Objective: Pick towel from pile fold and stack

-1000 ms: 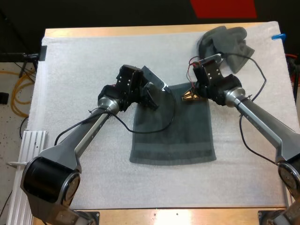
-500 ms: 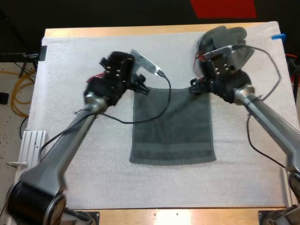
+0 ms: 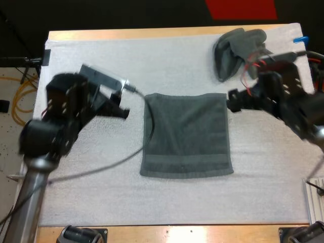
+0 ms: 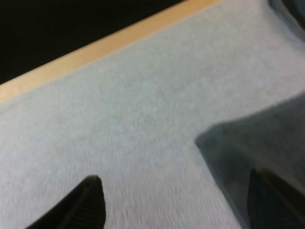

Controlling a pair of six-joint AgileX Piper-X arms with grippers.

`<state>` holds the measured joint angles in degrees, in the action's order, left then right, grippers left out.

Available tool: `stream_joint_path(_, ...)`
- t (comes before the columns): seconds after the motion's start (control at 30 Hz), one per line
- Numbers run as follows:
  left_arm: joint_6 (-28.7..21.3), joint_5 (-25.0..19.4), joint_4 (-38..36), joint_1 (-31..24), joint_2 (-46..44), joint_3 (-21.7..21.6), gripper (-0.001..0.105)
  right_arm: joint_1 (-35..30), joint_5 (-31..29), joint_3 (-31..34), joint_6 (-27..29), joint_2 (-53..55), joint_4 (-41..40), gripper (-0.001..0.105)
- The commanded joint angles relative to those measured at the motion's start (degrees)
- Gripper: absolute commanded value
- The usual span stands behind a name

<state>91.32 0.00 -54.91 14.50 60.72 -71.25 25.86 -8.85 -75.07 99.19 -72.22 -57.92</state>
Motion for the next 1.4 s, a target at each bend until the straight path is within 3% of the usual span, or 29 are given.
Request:
stream_joint_path(0.0, 0.6, 0.0, -3.2, -0.1, -3.2, 0.4, 0.061, -0.3, 1.9, 1.5, -0.7, 3.0, -2.2, 0.094)
stream_joint_path(0.17, 0.7, 0.0, -7.0, -0.1, -11.0, 3.2, 0.061, -0.3, 2.6, 9.1, -4.1, 11.8, -4.8, 0.094)
stream_joint_path(0.4, 6.2, 5.5, -10.1, -0.1, -21.1, 12.4, 0.061, -0.3, 8.5, 20.7, -7.2, 25.0, -7.8, 0.094)
stream_joint_path(0.6, 7.2, 6.1, -11.1, -0.1, -27.4, 19.5, 0.061, -0.3, 10.4, 26.9, -12.9, 30.6, -7.5, 0.094)
stream_joint_path(0.87, 7.5, 6.5, -7.8, -0.1, -28.7, 28.2, 0.061, -0.3, 10.4, 39.5, -22.4, 27.8, 4.1, 0.094)
stream_joint_path(0.93, 7.9, 9.2, -6.4, -0.1, -28.7, 30.3, 0.061, -0.3, 11.1, 42.9, -24.8, 25.8, 8.5, 0.094)
stream_joint_path(1.13, 8.8, 12.3, -3.8, -0.1, -28.7, 31.8, 0.061, -0.3, 17.9, 48.4, -29.7, 17.9, 19.3, 0.094)
stream_joint_path(1.37, 8.9, 12.7, -3.4, -0.1, -28.7, 31.8, 0.061, -0.3, 26.2, 48.8, -32.3, 7.8, 27.9, 0.094)
